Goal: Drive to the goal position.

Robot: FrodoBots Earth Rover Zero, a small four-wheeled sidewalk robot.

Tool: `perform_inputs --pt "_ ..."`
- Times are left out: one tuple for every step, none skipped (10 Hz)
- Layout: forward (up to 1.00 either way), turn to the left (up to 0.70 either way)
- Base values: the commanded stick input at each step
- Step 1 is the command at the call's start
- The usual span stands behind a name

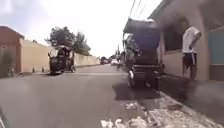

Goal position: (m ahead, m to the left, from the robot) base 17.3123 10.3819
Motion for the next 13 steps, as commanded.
perform_inputs --pt "0.70 0.01" --pt "0.70 0.01" --pt "0.70 0.01" --pt "0.70 0.01" --pt "0.70 0.01" --pt "0.70 0.01" --pt "0.70 0.01" --pt "0.70 0.01" --pt "0.70 0.01" --pt "0.70 0.01" --pt "0.70 0.01" --pt "0.70 0.01" --pt "0.70 0.01"
